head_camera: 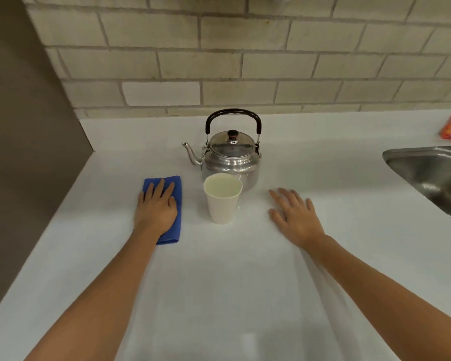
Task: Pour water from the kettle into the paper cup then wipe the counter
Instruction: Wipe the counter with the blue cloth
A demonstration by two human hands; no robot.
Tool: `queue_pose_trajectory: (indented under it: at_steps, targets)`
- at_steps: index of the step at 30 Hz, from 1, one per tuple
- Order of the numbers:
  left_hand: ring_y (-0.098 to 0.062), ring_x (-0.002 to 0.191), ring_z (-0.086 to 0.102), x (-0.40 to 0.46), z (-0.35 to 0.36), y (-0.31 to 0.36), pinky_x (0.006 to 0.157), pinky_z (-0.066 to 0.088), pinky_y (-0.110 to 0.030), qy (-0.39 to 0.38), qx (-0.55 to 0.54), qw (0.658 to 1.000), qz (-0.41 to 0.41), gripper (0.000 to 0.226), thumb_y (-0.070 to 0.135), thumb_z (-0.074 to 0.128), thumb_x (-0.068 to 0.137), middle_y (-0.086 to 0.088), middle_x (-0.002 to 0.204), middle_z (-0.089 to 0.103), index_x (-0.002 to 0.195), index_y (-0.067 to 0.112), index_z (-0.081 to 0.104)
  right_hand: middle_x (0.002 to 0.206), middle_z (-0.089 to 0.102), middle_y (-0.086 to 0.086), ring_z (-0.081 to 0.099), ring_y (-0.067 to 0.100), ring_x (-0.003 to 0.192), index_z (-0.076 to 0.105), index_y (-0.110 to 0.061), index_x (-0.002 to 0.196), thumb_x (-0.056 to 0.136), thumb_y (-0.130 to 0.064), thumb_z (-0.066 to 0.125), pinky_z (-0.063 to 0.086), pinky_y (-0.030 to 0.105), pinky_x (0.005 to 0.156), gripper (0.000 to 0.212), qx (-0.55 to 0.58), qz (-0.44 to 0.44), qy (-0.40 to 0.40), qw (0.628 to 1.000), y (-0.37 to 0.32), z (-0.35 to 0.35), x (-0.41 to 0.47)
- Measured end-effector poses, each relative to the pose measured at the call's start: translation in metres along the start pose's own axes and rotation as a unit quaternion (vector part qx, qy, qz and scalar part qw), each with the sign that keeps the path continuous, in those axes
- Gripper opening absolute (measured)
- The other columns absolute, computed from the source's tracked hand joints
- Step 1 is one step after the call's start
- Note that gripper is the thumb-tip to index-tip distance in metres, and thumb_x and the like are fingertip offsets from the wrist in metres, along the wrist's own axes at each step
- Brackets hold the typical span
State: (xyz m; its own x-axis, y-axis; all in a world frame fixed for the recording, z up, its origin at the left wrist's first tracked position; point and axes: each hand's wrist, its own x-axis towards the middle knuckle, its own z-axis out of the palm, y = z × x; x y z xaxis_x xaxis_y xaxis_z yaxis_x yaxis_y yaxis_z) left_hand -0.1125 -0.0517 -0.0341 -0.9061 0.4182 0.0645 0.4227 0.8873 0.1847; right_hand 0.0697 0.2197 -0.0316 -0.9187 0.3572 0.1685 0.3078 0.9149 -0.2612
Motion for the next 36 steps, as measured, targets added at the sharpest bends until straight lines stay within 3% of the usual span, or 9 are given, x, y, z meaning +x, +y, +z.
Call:
queue_pose_trajectory:
  at_steps: [3,7,13,18,21,25,29,32,36]
  targets:
    - [-0.03,0.143,0.015,-0.04,-0.007,-0.005,0.117,0.012,-0.046,0.029,0.0,0.999,-0.046,0.05,0.022,0.023,0.097,-0.008,0.157,0.019,0.146,0.016,0.022,0.149,0.03,0.0,0.019,0.021,0.139,0.019,-0.031,0.143,0.095,-0.04,0.032,0.016,0.05,0.112,0.051,0.011,-0.002,-0.001,1.0,-0.002,0.0,-0.002]
    - [-0.031,0.145,0.005,-0.101,-0.001,0.044,0.119,0.004,-0.045,0.036,-0.019,0.986,-0.163,0.052,0.026,0.017,0.097,-0.007,0.159,0.008,0.148,0.017,0.01,0.149,0.029,0.003,0.021,0.025,0.138,0.016,-0.026,0.144,0.096,-0.039,0.03,0.017,0.052,0.11,0.052,0.026,0.001,0.002,1.0,-0.005,-0.002,-0.002]
    - [-0.031,0.146,0.002,-0.17,0.014,0.147,0.118,0.001,-0.042,0.035,-0.023,0.986,-0.162,0.053,0.027,0.017,0.098,-0.01,0.159,0.005,0.148,0.014,0.006,0.15,0.026,0.012,0.017,0.032,0.139,0.018,-0.015,0.144,0.098,-0.033,0.03,0.017,0.047,0.114,0.051,0.082,-0.041,-0.02,0.996,-0.006,-0.013,-0.017]
    - [-0.034,0.144,0.008,-0.204,0.003,0.121,0.118,0.006,-0.045,0.071,-0.033,0.955,-0.286,0.053,0.025,0.021,0.097,-0.013,0.158,0.01,0.147,0.012,0.012,0.151,0.023,0.011,0.014,0.028,0.14,0.02,-0.018,0.143,0.098,-0.033,0.025,0.015,0.048,0.114,0.048,0.091,-0.07,-0.036,0.993,0.048,-0.037,-0.027]
    - [-0.035,0.144,0.006,-0.202,0.008,0.162,0.118,0.004,-0.045,0.077,-0.021,0.939,-0.333,0.053,0.026,0.019,0.098,-0.014,0.158,0.006,0.147,0.01,0.007,0.15,0.024,0.011,0.016,0.026,0.14,0.018,-0.016,0.144,0.098,-0.033,0.023,0.012,0.048,0.114,0.049,0.064,-0.055,-0.065,0.994,0.087,-0.048,-0.025]
    - [-0.035,0.145,0.002,-0.175,0.031,0.259,0.118,0.002,-0.045,0.073,-0.019,0.947,-0.311,0.055,0.027,0.017,0.098,-0.014,0.158,0.002,0.147,0.009,0.001,0.15,0.026,0.01,0.019,0.024,0.14,0.019,-0.015,0.143,0.099,-0.031,0.025,0.012,0.047,0.115,0.048,0.042,-0.091,-0.083,0.992,0.108,-0.048,-0.019]
    - [-0.034,0.145,-0.003,-0.126,0.04,0.315,0.119,-0.001,-0.044,0.031,-0.033,0.976,-0.214,0.054,0.026,0.017,0.098,-0.013,0.158,-0.002,0.147,0.009,0.0,0.149,0.029,0.011,0.025,0.025,0.137,0.022,-0.012,0.143,0.099,-0.028,0.027,0.018,0.042,0.114,0.047,0.052,-0.117,-0.046,0.991,0.122,-0.044,-0.014]
    - [-0.029,0.146,-0.001,-0.139,0.046,0.303,0.119,0.0,-0.04,0.032,-0.032,0.986,-0.163,0.053,0.029,0.017,0.098,-0.009,0.159,0.001,0.148,0.014,0.005,0.147,0.032,0.012,0.028,0.024,0.136,0.024,-0.011,0.142,0.099,-0.026,0.029,0.021,0.04,0.113,0.046,0.062,-0.13,-0.022,0.989,0.125,-0.042,-0.015]
    - [-0.03,0.146,0.002,-0.158,0.049,0.272,0.119,0.0,-0.04,0.051,-0.012,0.975,-0.215,0.054,0.029,0.016,0.097,-0.011,0.159,0.004,0.148,0.013,0.005,0.147,0.03,0.011,0.026,0.024,0.136,0.022,-0.012,0.143,0.099,-0.027,0.028,0.019,0.04,0.115,0.047,0.09,-0.13,-0.031,0.987,0.123,-0.044,-0.016]
